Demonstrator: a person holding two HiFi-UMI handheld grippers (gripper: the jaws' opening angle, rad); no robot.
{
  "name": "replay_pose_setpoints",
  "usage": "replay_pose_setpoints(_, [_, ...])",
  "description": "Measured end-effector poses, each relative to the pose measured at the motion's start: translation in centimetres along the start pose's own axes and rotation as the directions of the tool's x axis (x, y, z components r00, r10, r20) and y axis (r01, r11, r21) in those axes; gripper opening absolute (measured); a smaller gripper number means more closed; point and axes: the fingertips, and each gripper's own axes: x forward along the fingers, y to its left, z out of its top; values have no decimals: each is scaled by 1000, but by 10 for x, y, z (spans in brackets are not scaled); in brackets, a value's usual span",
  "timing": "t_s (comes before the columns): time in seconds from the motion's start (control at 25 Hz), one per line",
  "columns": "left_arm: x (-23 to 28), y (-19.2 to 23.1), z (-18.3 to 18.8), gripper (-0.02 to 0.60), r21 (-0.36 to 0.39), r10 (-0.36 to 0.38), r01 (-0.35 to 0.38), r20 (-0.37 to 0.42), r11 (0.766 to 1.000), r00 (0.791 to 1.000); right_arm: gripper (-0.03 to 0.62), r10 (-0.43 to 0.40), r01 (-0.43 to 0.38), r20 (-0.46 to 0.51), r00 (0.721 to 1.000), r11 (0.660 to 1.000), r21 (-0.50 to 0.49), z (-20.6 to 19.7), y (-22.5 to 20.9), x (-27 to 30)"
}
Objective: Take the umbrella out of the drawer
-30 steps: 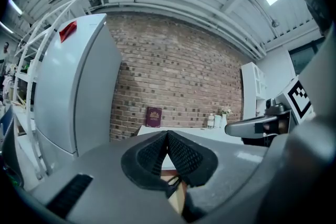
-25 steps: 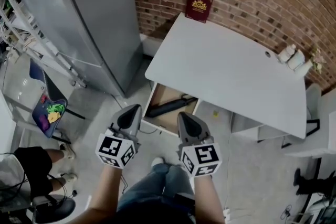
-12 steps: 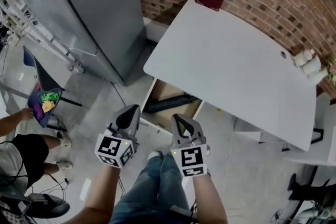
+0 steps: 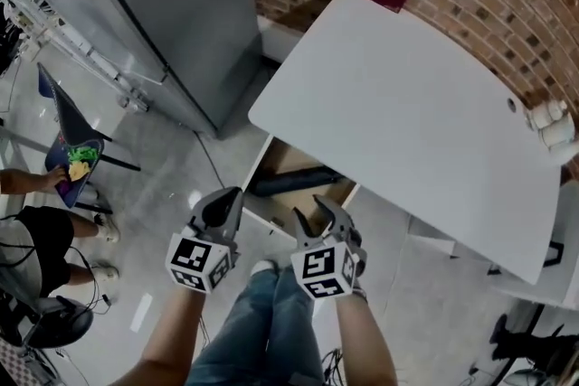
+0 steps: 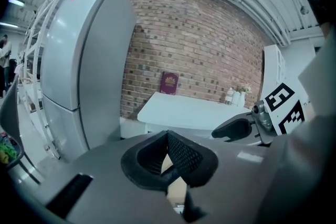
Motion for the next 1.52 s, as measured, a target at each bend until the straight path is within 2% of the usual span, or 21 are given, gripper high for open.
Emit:
replay_pose_setpoints(0.16, [12,10,-16,-2,-11,22,-23,-12,1000,1000,209,59,-67,-72,996,992,-106,-25,6,31])
replay_pose_setpoints(0.4, [25,19,-46,-2,-14,29,-30,-37,999,999,284,94,-124,-142,985,966,-225,-49,7,67])
replay_pose_setpoints(0.68, [37,32,-65,-2,-33,42,-43,-37,999,998,298,102,-197,-250,963,898,-393,-83,10,110])
replay_pose_setpoints(0.96, [42,48,-90,-2,-22,67,-68,-47,997,997,298,126,-283,-359,925,858,-428,-121,21,154])
replay_pose_setpoints(1.28, [54,51,-107,-2,-23,60,-62,-75,998,995,298,71,-333,-458,886,785,-522,-153,14,196])
replay_pose_setpoints(1.52, [52,59,-118,-2,-50,77,-82,-96,995,992,298,58,-410,-512,857,678,-610,-166,16,218])
